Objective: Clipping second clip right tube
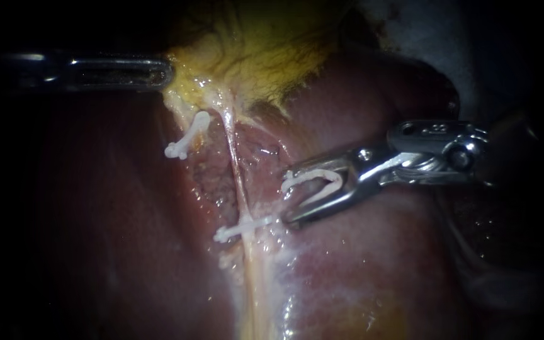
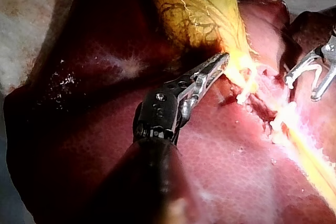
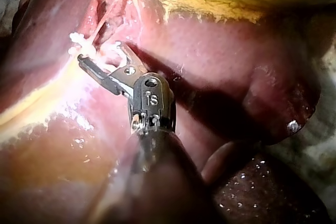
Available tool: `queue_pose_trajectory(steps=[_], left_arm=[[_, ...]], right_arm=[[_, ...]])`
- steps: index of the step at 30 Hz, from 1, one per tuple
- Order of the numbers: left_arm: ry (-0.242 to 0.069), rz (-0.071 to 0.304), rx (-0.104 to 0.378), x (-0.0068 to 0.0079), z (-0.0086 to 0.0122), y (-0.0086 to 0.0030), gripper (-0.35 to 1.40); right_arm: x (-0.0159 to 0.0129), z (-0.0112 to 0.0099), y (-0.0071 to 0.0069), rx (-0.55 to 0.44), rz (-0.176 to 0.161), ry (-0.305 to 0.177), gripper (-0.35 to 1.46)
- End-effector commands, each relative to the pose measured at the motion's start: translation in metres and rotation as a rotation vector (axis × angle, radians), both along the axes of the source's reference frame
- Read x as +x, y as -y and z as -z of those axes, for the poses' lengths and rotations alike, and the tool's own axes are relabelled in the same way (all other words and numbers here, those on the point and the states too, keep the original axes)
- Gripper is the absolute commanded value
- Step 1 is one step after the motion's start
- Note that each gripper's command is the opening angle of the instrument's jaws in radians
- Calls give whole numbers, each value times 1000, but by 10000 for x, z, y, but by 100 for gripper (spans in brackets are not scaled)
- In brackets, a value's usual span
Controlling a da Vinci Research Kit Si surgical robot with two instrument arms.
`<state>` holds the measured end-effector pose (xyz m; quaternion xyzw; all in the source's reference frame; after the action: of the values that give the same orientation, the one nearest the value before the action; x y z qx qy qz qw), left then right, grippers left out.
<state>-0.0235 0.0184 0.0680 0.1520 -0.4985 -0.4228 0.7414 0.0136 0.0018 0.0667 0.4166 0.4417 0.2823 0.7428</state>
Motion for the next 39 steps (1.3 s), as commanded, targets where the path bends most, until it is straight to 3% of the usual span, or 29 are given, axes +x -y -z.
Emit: queue_pose_trajectory(steps=[1,8,15,19,23,27,39], left_arm=[[0,0,0,0,0,0,-35],[0,0,0,0,0,0,-35],[-1,1,0,0,0,1,-35],[-1,1,-1,-1,0,1,-35],[-1,1,-1,-1,1,1,-35],[-2,2,-1,-2,1,1,-35],[-2,2,-1,-3,0,1,-35]], right_arm=[[4,-3,2,11,4,1,50],[24,-18,7,65,4,17,50],[38,-43,9,105,-18,46,50],[46,-53,9,115,-34,34,50],[55,-56,8,173,-89,-24,50],[66,-56,9,234,-103,-110,51],[83,-54,25,341,-52,-340,49]])
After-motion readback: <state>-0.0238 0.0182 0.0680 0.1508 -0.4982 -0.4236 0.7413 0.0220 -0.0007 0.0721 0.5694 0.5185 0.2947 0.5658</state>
